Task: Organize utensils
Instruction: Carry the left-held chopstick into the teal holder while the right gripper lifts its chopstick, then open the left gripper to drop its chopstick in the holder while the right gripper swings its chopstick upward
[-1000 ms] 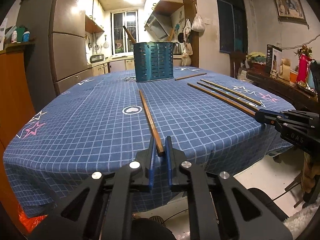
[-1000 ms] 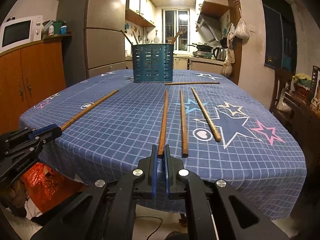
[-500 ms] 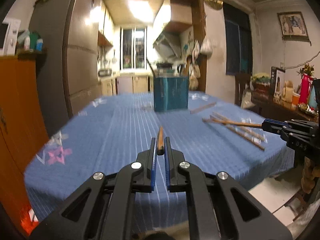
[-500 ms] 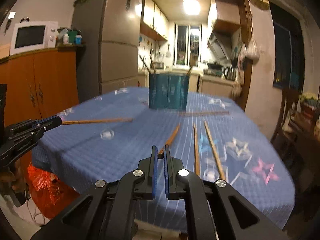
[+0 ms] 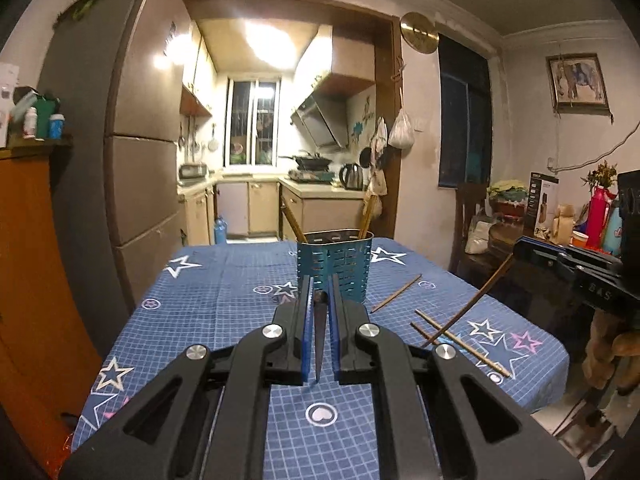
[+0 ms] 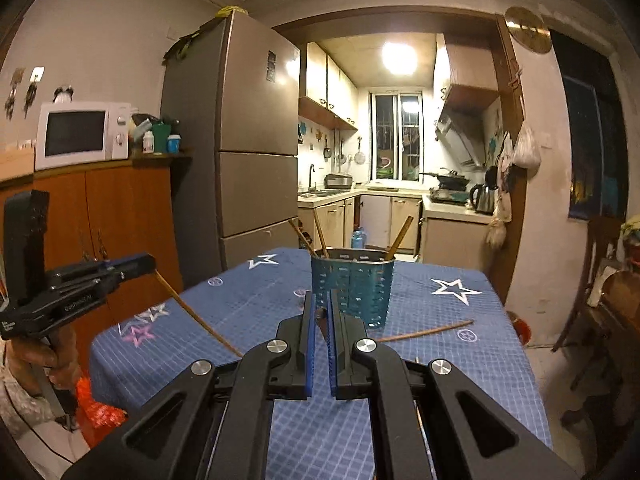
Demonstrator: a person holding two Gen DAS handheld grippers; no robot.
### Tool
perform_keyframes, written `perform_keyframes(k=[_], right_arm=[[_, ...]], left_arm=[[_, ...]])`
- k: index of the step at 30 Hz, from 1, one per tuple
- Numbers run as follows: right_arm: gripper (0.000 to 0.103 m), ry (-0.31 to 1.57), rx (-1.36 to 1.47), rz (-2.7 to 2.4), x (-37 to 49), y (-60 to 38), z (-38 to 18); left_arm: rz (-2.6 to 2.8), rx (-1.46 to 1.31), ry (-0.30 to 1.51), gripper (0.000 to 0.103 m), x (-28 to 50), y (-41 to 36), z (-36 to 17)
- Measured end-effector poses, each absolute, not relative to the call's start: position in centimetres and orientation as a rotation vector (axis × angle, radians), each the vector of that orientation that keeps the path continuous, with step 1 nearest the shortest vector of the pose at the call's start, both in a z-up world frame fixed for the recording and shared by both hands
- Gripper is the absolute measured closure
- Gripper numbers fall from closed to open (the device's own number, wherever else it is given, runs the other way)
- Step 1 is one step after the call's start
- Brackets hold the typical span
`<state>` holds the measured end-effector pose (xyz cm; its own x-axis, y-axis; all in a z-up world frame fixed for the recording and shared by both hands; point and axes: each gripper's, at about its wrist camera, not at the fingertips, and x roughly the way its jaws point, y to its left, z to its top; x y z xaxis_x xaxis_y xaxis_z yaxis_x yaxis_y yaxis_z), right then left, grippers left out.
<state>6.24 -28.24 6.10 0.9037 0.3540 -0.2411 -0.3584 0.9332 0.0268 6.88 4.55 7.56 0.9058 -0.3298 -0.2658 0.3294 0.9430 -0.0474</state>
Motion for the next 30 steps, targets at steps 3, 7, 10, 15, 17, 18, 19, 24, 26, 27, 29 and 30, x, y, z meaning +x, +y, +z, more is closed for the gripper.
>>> perform_keyframes(k=[3,7,10,15,17,18,19,24,26,27,29,30], right_arm=[[0.100,0.271,0.009,0.381,7.8,-28.7,7.0],[0.101,0.304,0.004,0.376,9.7,-28.9,8.1],[0.102,0.341,0.023,0.372,11.3,-29.2,7.7],[0.102,0.388,0.020,0.310,13.5,-30.4,4.9],[0.102,0.394,0.045,0.292,13.8,-31.6,3.1],[0.102,0.396,0.080,0.296,13.4,-32.5,2.1],[0.102,0.389,0.093,0.296,12.8,-33.0,1.6],[0.101,0.342,0.231,0.356,6.4,-35.5,0.8],[0.101,0.318,0.182,0.483,3.0,-34.5,0.5],[0.101,0.323,0.123,0.535,1.5,-33.5,-0.1],[0.101,0.401,0.042,0.634,0.4,-31.0,-1.7],[0.101,0.472,-0.005,0.733,0.2,-29.3,-3.0]], left_arm=[[-0.367,0.007,0.302,0.097,8.1,3.9,8.4],[-0.389,0.038,0.306,0.097,9.2,2.8,9.3],[-0.400,0.050,0.307,0.097,10.2,2.1,9.7],[-0.405,0.048,0.296,0.097,10.7,1.4,9.2],[-0.408,0.049,0.287,0.097,10.6,1.0,9.0],[-0.409,0.056,0.282,0.097,10.4,0.8,8.8],[-0.416,0.067,0.278,0.097,10.2,0.6,8.5],[-0.461,0.065,0.285,0.095,9.8,0.9,7.8],[-0.457,0.051,0.290,0.095,9.7,1.4,7.2],[-0.458,0.029,0.301,0.095,9.5,1.9,6.6],[-0.464,-0.017,0.327,0.093,9.1,2.5,5.8],[-0.467,-0.031,0.326,0.093,8.9,2.8,5.6]])
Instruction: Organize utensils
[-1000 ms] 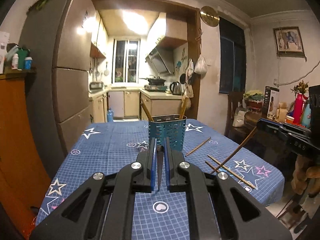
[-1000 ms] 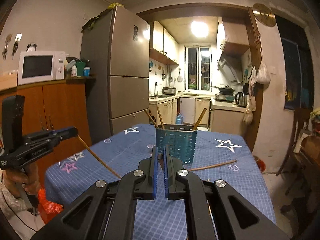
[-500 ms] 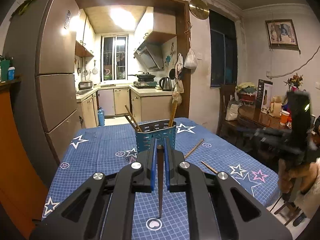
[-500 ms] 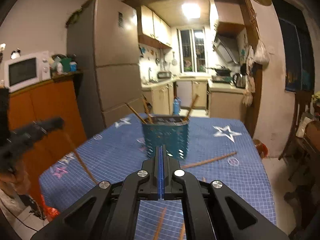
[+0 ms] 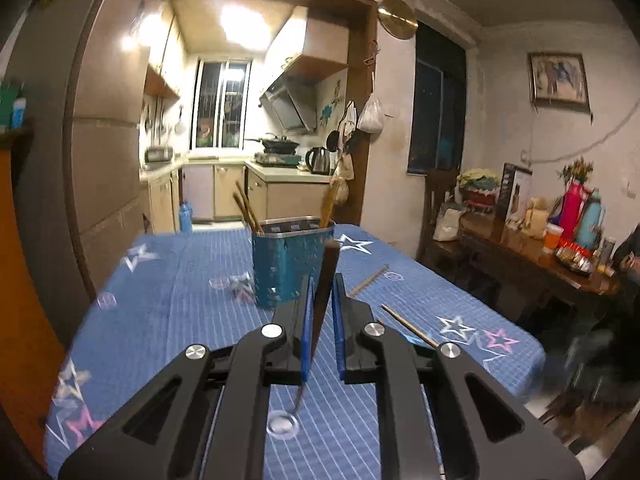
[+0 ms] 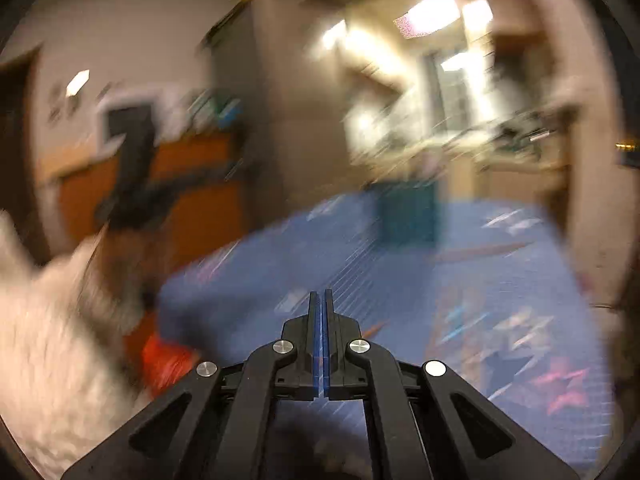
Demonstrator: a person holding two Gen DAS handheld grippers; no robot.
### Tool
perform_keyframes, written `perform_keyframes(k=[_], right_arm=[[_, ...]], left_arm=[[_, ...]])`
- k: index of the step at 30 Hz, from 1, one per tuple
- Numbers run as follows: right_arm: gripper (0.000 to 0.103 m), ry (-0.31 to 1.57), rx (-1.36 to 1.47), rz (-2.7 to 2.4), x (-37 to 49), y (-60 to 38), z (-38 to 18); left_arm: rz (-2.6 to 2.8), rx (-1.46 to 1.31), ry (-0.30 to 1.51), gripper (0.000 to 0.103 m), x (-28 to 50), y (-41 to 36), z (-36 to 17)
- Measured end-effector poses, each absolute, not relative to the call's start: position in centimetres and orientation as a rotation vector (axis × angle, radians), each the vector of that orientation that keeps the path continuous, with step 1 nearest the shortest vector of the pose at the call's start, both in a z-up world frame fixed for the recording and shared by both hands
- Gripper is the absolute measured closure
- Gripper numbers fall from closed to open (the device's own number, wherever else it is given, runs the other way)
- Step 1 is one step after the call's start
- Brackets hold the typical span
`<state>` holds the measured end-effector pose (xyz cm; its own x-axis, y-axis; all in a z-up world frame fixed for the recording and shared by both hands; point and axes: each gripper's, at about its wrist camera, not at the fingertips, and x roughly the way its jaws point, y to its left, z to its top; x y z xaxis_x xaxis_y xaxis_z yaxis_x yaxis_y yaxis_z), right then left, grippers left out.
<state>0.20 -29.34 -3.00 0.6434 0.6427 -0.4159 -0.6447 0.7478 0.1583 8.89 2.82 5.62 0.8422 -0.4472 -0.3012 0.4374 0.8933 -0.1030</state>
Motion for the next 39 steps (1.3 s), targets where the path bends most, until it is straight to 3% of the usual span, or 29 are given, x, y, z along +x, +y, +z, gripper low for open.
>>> perform_keyframes(k=[2,4,6,10,17,25,26,27,28,39], right_arm=[[0.095,0.568,-0.095,0.875,-0.3,-26.5,-5.6],[0.061,0.695,-0.082,0.974,-0.1,-24.9,-7.9],[0.056,0.785,0.059,1.023,0.4,-25.0,-9.6],[0.056,0.735,-0.029,0.936,-0.4,-24.6,-9.9],[0.056,1.062,0.606,0.960,2.1,-25.3,-16.5],[0.056,1.033,0.973,1.032,2.3,-26.2,-19.0],[0.059,1.042,0.971,1.028,2.5,-25.9,-19.3],[0.079,1.062,0.976,1.035,2.7,-25.6,-19.7],[0.093,1.073,0.969,1.036,2.5,-25.1,-19.9],[0.095,0.987,0.704,0.898,2.1,-26.4,-15.1]], left_arm=[[-0.458,-0.030,0.299,0.093,7.5,3.5,5.1],[-0.432,-0.021,0.276,0.093,6.4,3.9,5.0],[-0.446,-0.019,0.249,0.093,4.9,4.4,5.3],[-0.433,0.011,0.190,0.093,3.1,4.8,5.5],[-0.427,0.048,0.184,0.093,3.7,5.0,3.8],[-0.358,-0.157,0.335,0.093,2.9,13.0,-0.8],[-0.322,-0.143,0.354,0.093,2.5,13.9,-1.5],[-0.288,-0.128,0.369,0.093,2.1,14.7,-2.1],[-0.266,-0.124,0.379,0.093,1.8,15.4,-2.4],[-0.160,-0.149,0.375,0.093,-0.3,18.2,-2.4]])
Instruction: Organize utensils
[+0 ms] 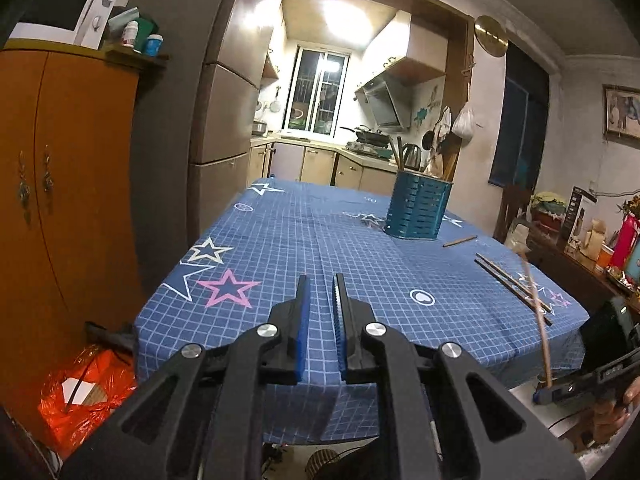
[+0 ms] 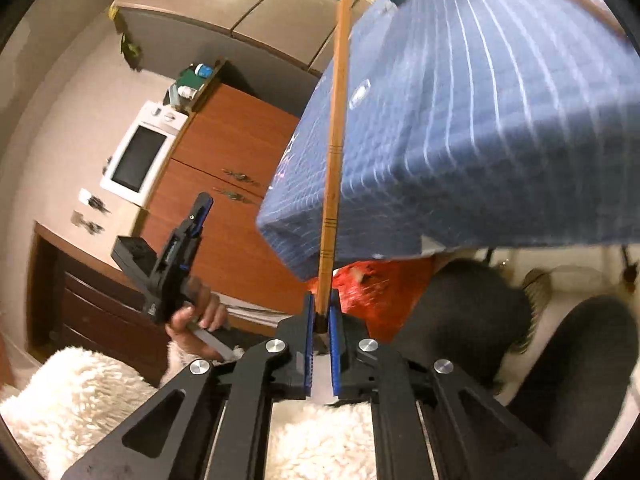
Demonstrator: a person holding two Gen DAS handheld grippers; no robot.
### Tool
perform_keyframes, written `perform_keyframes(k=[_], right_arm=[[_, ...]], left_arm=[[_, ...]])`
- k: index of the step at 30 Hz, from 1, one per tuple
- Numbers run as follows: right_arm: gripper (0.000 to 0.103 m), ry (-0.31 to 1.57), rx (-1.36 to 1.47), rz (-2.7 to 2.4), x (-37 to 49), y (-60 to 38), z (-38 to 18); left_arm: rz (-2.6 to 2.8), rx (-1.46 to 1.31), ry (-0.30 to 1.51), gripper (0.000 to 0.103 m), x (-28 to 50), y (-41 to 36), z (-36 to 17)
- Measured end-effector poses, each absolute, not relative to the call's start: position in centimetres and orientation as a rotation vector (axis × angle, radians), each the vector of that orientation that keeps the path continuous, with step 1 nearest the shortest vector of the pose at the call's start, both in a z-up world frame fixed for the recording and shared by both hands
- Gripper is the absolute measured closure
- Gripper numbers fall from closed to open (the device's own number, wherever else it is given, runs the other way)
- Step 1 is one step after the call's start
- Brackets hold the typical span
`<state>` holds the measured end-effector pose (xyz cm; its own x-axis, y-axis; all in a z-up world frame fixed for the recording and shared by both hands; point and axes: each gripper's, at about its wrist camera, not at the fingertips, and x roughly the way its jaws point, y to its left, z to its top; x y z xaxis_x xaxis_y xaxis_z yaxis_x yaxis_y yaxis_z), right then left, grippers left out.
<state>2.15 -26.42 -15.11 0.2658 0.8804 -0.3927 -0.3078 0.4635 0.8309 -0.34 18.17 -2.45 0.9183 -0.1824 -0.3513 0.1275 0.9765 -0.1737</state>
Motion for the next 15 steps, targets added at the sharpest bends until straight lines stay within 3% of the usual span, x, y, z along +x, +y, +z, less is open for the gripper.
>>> perform_keyframes(k=[3,7,15], right_arm=[[0.096,0.950,0.603,0.854,3.2,-26.3,-12.2],[0.096,0.961,0.467,0.794,5.9,-26.3,-10.2],[0.096,0.997,0.290,0.673,9.6,-26.2,-8.3]], left_arm=[[-0.152,-0.122,0.370,0.091,-1.2,18.0,-2.4],[-0.114,-0.110,0.358,0.076,-2.8,18.9,-2.9],[-0.119,-0.188,0.409,0.072,-1.5,19.6,-3.8]])
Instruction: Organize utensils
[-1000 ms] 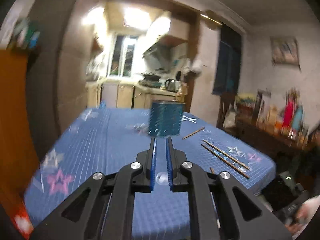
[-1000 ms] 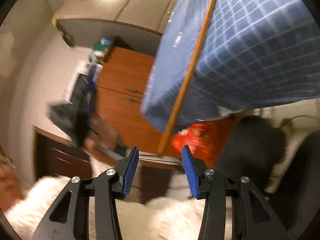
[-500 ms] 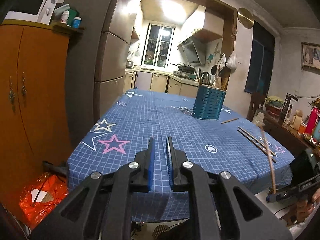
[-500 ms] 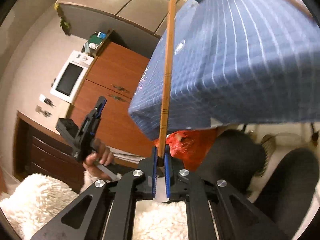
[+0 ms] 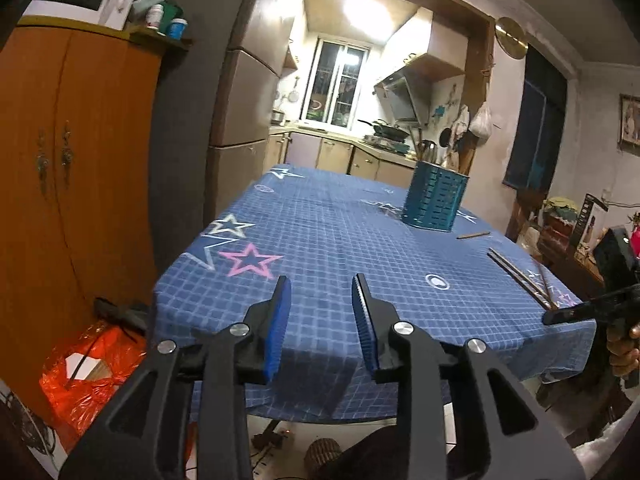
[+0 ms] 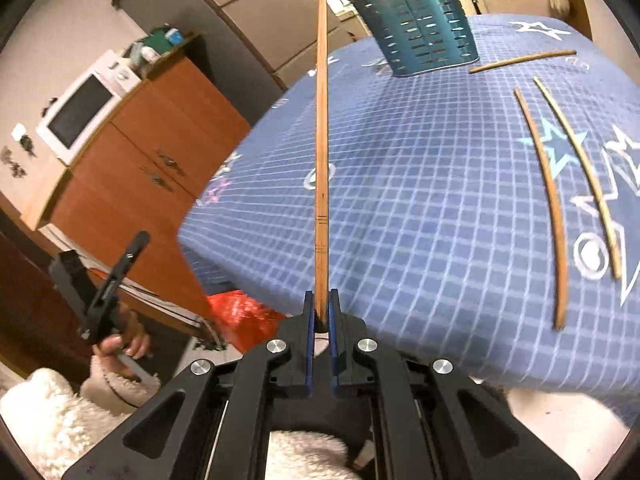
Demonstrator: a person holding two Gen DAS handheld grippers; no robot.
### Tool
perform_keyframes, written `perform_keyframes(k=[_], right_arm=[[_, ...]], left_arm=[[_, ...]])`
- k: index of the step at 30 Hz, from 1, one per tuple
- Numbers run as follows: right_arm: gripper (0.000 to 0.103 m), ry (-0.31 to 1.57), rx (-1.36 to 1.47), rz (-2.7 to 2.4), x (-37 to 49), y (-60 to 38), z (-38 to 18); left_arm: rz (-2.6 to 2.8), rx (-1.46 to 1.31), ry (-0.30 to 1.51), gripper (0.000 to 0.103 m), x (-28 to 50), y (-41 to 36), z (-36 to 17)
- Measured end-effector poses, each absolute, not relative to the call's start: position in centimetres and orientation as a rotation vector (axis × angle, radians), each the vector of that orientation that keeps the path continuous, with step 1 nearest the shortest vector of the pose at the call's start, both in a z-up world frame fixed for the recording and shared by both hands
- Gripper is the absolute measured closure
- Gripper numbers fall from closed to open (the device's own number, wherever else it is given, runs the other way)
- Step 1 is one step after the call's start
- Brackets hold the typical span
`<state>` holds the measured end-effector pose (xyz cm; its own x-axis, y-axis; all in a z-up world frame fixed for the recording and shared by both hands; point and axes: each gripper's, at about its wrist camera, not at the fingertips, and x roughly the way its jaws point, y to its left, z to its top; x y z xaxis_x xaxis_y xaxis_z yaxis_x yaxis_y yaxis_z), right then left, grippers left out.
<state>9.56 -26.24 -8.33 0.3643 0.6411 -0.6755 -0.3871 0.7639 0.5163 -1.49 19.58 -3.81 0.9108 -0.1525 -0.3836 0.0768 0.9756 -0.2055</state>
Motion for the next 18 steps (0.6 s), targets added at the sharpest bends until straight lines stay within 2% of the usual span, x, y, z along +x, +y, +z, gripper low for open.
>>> perform_keyframes(k=[5,11,18], right_arm=[[0.096,0.986,0.244,0.628,12.2,-26.1,-7.6],[0.096,0.933,0.279,0.574,14.8,-26.3,-8.3],[0.095,0.863,0.290,0.553,15.0,-24.6,-10.0]], left_arm=[[-0.196,-0.144,0.399,0.061,-0.2,16.7,-3.0],[-0.261,-0.076,0.424,0.055,1.4,13.2,-3.5],[-0.303,-0.076,0.468,0.054,3.3,11.0,-3.9]])
